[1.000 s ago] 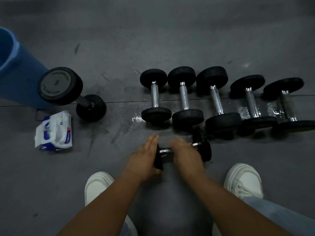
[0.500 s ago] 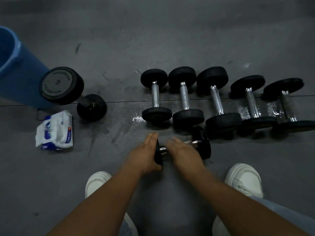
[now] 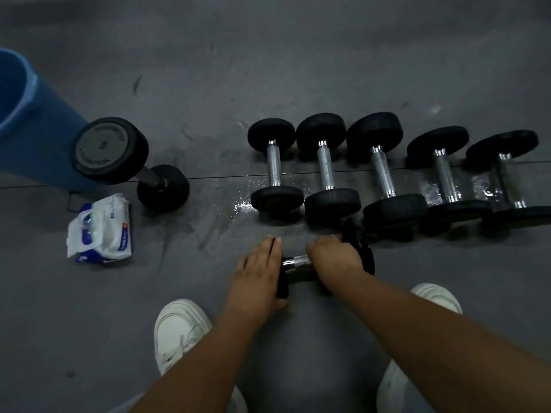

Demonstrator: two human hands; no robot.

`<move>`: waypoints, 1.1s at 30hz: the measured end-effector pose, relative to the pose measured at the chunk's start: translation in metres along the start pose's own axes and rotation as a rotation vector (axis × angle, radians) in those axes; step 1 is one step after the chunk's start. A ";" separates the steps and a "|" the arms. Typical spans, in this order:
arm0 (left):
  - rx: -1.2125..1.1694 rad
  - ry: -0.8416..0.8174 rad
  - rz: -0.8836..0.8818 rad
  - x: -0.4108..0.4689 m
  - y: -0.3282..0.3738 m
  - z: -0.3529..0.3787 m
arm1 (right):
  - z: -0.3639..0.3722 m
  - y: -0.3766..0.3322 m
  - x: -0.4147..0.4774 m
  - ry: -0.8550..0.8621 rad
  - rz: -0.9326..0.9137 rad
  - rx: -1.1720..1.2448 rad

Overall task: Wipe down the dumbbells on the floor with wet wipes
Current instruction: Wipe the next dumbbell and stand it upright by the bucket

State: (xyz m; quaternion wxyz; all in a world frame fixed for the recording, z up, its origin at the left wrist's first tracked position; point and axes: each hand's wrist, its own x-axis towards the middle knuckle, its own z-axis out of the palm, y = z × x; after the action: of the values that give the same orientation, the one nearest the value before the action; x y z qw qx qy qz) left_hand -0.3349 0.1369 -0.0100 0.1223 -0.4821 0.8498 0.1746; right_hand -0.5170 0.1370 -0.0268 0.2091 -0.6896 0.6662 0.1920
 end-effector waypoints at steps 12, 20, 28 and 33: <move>-0.394 -0.161 -0.032 0.012 -0.022 -0.007 | 0.010 -0.001 -0.022 0.041 0.129 0.555; -0.375 -0.093 0.081 0.014 -0.018 -0.014 | 0.011 -0.005 -0.035 0.308 0.219 0.549; -0.212 -0.195 -0.016 0.022 -0.008 -0.018 | -0.004 -0.002 -0.017 0.305 0.215 0.601; -0.256 -0.168 -0.005 0.028 -0.010 -0.013 | 0.002 -0.030 -0.022 0.216 -0.061 0.429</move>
State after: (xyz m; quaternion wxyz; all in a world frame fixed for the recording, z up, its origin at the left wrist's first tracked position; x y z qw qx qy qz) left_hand -0.3407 0.1053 -0.0104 0.1309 -0.4797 0.8061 0.3207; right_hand -0.4879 0.1575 -0.0157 0.2840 -0.6657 0.6892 -0.0354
